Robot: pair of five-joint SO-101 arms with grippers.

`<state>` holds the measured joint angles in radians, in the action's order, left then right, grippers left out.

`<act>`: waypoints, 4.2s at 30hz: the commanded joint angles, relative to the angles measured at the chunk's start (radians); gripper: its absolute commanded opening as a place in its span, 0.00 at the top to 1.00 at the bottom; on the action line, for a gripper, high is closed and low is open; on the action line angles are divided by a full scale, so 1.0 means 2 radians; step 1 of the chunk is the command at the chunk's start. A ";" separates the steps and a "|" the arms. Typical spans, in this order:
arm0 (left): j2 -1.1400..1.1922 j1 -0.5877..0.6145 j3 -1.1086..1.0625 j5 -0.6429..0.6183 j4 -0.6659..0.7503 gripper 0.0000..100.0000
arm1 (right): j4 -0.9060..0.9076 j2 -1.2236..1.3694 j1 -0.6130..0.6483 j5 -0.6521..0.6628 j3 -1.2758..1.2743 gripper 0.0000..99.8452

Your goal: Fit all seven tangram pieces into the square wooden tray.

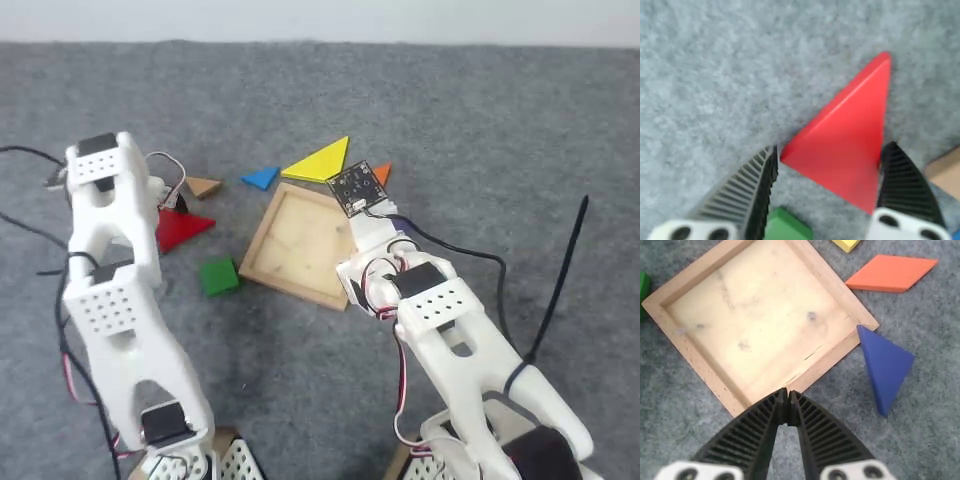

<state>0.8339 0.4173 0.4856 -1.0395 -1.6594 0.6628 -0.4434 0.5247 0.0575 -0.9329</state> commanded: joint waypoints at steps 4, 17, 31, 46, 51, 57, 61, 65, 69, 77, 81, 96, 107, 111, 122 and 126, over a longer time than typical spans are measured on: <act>0.047 -0.013 0.054 0.026 -0.049 0.68 | -0.010 0.002 0.000 0.007 0.012 0.99; -0.005 -0.005 -0.035 0.061 -0.008 0.68 | -0.010 0.004 -0.001 0.007 0.012 0.99; -0.006 0.016 -0.003 0.214 0.025 0.78 | -0.010 0.004 -0.001 0.007 0.012 0.99; -0.005 0.059 0.066 0.573 -0.007 0.78 | -0.010 0.004 0.000 0.007 0.012 0.99; -0.011 0.060 0.069 0.632 -0.007 0.71 | -0.010 0.006 0.000 0.007 0.012 0.99; -0.007 0.084 0.114 0.695 -0.007 0.68 | -0.010 0.007 0.000 0.007 0.012 0.99; -0.005 0.094 0.126 0.722 -0.002 0.68 | -0.010 0.007 0.000 0.007 0.012 0.99; 0.004 0.091 0.105 0.730 0.034 0.68 | -0.011 0.007 0.000 0.007 0.012 0.99; 0.034 0.079 0.102 0.721 0.039 0.68 | -0.011 0.007 -0.001 0.007 0.012 0.99; 0.045 0.073 0.103 0.617 0.042 0.68 | -0.011 0.007 -0.001 0.007 0.012 0.99; 0.048 0.074 0.115 0.613 0.042 0.68 | -0.011 0.007 -0.001 0.007 0.012 0.99; 0.097 0.079 0.171 0.708 0.049 0.68 | -0.011 0.007 -0.001 0.007 0.012 0.99; 0.115 0.078 0.171 0.712 0.050 0.74 | -0.011 0.007 -0.001 0.007 0.012 0.99; 0.115 0.078 0.170 0.712 0.051 0.80 | -0.011 0.007 -0.001 0.007 0.012 0.99; 0.110 0.081 0.175 0.713 0.036 0.83 | -0.011 0.007 -0.001 0.007 0.012 0.99; 0.111 0.081 0.211 0.738 -0.002 0.88 | -0.011 0.007 -0.001 0.007 0.012 0.99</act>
<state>1.0533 0.5646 0.8661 0.3890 -1.6195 0.6628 -0.4434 0.5263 0.0575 -0.9329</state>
